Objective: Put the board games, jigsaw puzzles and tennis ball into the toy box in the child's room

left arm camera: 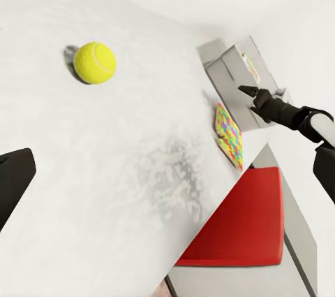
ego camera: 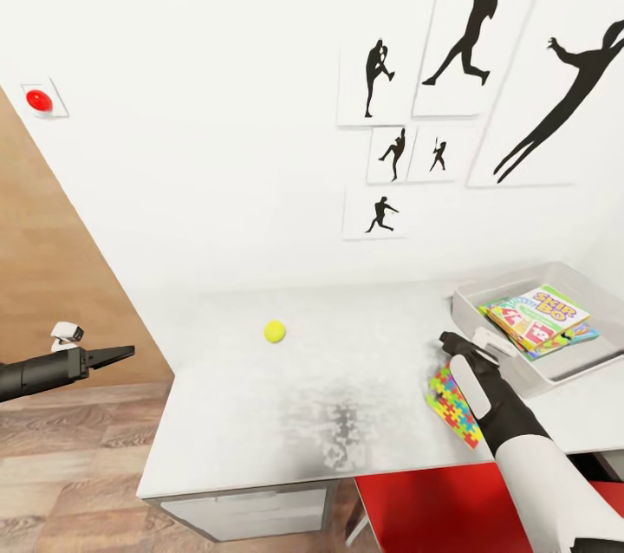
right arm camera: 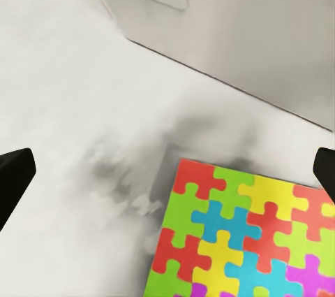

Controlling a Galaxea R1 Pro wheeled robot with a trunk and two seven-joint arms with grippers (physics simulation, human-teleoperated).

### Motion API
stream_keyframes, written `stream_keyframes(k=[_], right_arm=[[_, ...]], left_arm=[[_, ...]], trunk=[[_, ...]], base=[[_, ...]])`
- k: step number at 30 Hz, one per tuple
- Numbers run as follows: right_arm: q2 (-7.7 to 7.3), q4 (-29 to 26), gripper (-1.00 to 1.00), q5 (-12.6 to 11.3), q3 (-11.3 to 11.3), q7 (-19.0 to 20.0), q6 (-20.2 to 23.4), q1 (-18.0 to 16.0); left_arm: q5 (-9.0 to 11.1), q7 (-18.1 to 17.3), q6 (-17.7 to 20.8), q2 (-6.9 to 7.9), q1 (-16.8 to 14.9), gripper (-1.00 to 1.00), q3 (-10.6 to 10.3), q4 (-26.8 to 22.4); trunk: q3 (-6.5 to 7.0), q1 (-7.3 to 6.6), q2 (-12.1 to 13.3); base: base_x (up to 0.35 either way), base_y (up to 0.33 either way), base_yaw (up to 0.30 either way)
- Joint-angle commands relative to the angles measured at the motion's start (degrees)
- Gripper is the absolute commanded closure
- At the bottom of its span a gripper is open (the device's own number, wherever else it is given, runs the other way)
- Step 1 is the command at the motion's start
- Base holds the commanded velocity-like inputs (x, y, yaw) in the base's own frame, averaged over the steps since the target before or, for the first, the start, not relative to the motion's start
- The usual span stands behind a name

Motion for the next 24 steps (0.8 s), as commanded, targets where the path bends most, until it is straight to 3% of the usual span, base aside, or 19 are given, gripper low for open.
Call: stream_keyframes(k=[1,24], right_arm=[[-0.04,-0.1,-1.00,-0.2,0.0,-0.3,0.3,0.0],[-0.22,1.3,-1.00,0.0,-0.1,-0.2,-0.2,-0.4]], left_arm=[[0.0,-0.2,0.6,0.01,0.0,-1.00,0.0,0.0],[0.0,-0.2,0.6,0.01,0.0,-1.00,0.0,0.0]], trunk=[[-0.16,0.03,-0.1],[-1.12,0.03,-0.1]], base=[[0.000,0.000,0.000],[0.000,0.000,0.000]])
